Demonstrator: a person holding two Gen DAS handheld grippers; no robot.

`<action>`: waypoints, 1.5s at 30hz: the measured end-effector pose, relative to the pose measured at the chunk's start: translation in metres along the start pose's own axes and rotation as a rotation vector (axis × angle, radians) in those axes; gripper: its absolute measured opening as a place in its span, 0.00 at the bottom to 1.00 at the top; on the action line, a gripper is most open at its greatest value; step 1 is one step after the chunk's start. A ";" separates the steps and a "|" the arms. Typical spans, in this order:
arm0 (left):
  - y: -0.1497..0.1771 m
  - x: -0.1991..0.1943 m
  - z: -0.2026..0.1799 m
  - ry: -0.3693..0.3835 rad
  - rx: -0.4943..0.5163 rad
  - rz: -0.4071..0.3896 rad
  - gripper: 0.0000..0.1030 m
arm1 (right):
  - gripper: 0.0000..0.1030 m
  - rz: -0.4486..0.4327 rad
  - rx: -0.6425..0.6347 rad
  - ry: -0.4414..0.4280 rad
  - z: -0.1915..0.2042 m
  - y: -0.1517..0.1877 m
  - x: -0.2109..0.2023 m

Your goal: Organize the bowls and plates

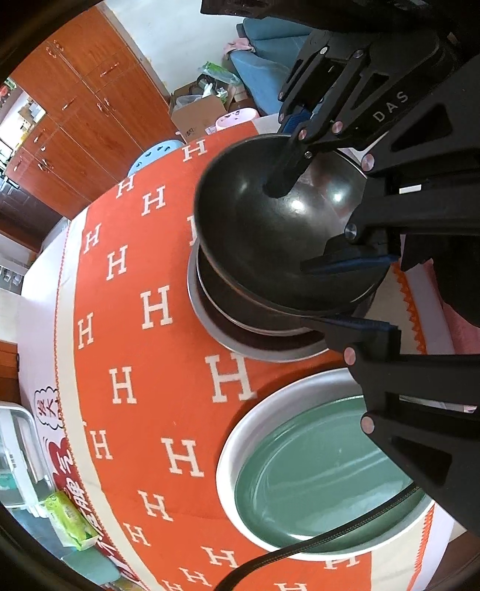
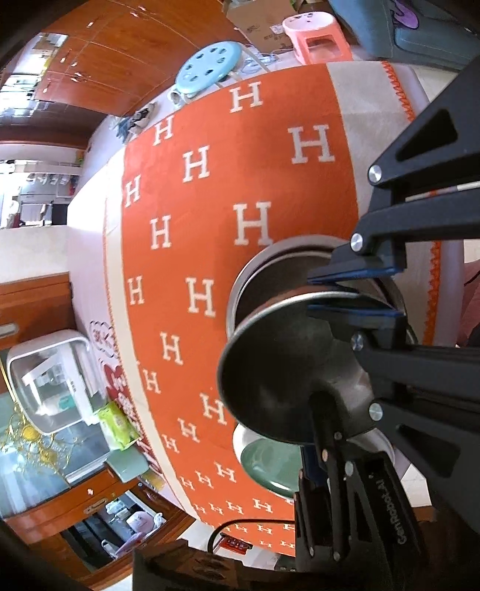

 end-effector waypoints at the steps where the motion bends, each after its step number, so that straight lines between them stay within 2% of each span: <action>1: 0.000 0.002 -0.001 -0.001 -0.002 0.002 0.19 | 0.12 0.004 0.002 -0.001 -0.002 0.000 0.001; 11: -0.004 0.008 0.001 -0.039 -0.035 0.002 0.21 | 0.18 0.008 -0.041 -0.033 -0.003 0.000 0.007; 16: -0.007 0.008 -0.001 -0.062 -0.021 -0.004 0.21 | 0.19 0.006 -0.029 -0.057 -0.007 0.000 0.008; 21: -0.009 0.003 -0.004 -0.097 0.000 -0.018 0.30 | 0.19 0.011 -0.003 -0.070 -0.013 0.000 0.008; 26: -0.013 -0.003 -0.006 -0.093 0.019 -0.034 0.33 | 0.19 0.019 0.044 -0.090 -0.020 0.002 0.009; 28: -0.015 -0.005 -0.006 -0.086 0.024 -0.032 0.37 | 0.19 0.022 0.062 -0.099 -0.022 0.004 0.009; 30: -0.017 -0.009 -0.005 -0.080 0.031 -0.034 0.47 | 0.19 0.026 0.084 -0.112 -0.024 0.005 0.009; 33: -0.020 -0.015 -0.005 -0.079 0.052 -0.043 0.54 | 0.21 0.034 0.112 -0.128 -0.025 0.007 0.009; 37: -0.024 -0.022 -0.006 -0.083 0.090 -0.042 0.61 | 0.38 0.048 0.168 -0.156 -0.028 0.010 0.010; 42: -0.032 -0.025 -0.002 -0.079 0.130 -0.025 0.75 | 0.42 0.075 0.252 -0.189 -0.032 0.016 0.013; 45: -0.035 -0.023 -0.001 -0.068 0.148 -0.001 0.78 | 0.45 0.090 0.305 -0.198 -0.034 0.020 0.016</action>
Point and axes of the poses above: each gripper's, at about its wrist camera, not at the fingertips, and x roughly the way its jaws point, z to its left, y to its underside, the point moved 6 cm from there along x, roughly the way its jaws point, and after that the axes turned 11 degrees about y, right-handed, at the moved point
